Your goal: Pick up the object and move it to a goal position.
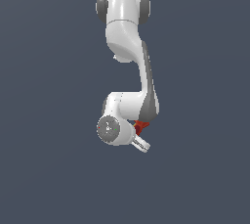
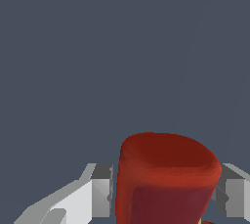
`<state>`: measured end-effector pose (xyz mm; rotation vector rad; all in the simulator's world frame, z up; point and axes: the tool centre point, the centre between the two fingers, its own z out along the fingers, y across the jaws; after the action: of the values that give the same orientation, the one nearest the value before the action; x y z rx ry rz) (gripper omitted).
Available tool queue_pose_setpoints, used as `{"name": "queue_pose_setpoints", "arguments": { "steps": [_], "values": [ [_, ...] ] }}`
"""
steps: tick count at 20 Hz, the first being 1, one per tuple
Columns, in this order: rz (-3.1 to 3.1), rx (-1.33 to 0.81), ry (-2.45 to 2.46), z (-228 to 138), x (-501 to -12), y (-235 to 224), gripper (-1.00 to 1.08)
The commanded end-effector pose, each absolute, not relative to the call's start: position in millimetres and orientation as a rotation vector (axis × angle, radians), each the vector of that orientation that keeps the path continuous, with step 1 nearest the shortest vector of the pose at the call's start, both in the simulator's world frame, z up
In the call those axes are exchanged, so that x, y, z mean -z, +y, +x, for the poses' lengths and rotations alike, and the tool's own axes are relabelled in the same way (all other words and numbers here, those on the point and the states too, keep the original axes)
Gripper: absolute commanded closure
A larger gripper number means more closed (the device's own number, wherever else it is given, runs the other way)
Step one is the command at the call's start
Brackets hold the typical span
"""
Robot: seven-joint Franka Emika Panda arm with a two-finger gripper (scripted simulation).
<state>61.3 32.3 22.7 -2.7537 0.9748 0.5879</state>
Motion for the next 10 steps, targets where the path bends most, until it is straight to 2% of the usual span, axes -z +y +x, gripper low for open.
{"name": "queue_pose_setpoints", "arguments": {
  "steps": [1,10],
  "values": [
    [-2.754,-0.588,0.975,61,-23,32,1.08],
    [-2.754,-0.588,0.975,54,-42,25,1.08]
  ]
}}
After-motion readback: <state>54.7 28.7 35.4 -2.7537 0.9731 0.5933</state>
